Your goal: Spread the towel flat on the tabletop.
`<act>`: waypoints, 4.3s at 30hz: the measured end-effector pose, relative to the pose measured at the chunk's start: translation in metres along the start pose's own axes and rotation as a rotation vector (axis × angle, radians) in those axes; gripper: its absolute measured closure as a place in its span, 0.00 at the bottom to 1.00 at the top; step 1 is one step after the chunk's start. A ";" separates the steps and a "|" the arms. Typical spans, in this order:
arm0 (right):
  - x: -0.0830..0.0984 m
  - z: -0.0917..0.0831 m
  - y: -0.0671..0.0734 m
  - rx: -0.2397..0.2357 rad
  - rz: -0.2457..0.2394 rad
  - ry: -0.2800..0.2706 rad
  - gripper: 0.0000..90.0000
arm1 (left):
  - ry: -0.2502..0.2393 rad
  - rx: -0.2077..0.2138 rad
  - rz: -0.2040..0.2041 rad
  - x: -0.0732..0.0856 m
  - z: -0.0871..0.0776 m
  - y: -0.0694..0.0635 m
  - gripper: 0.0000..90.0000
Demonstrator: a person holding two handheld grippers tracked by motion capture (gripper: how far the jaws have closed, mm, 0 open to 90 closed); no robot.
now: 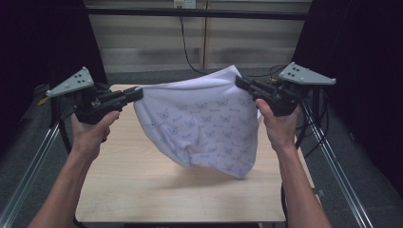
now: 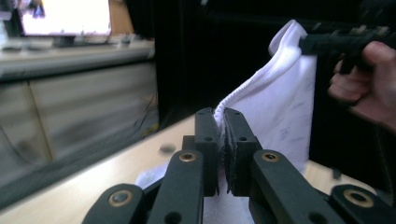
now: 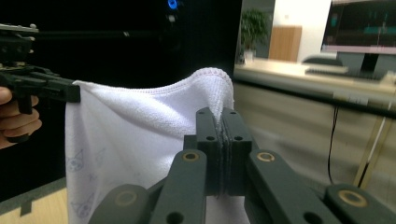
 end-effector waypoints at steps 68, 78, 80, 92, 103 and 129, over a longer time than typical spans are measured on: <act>0.289 -0.168 0.011 0.110 0.273 0.498 0.76 | 0.440 0.377 -0.314 0.260 -0.004 -0.138 0.82; 0.304 -0.096 0.001 0.027 0.265 0.532 0.76 | 0.474 0.180 -0.336 0.263 0.079 -0.065 0.65; 0.315 -0.088 -0.003 0.035 0.246 0.574 0.75 | 0.460 0.163 -0.350 0.267 0.087 -0.060 0.61; 0.335 -0.082 -0.007 0.050 0.227 0.650 0.72 | 0.492 0.125 -0.394 0.294 0.105 -0.056 0.94; 0.331 -0.070 -0.019 0.068 0.206 0.646 0.75 | 0.377 -0.022 -0.398 0.254 0.045 0.010 0.97; 0.321 -0.079 0.004 0.001 0.214 0.624 0.74 | 0.567 0.135 -0.238 0.301 0.022 -0.056 0.79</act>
Point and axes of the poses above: each handheld gripper's, and its own axes: z roughly forward along the jaws, x roughly out of its underside, y roughly to its left, the point moved 10 cm from there along z, roughly forward along the jaws, and after that the axes turned 12 degrees about z, right-handed, at the moved point
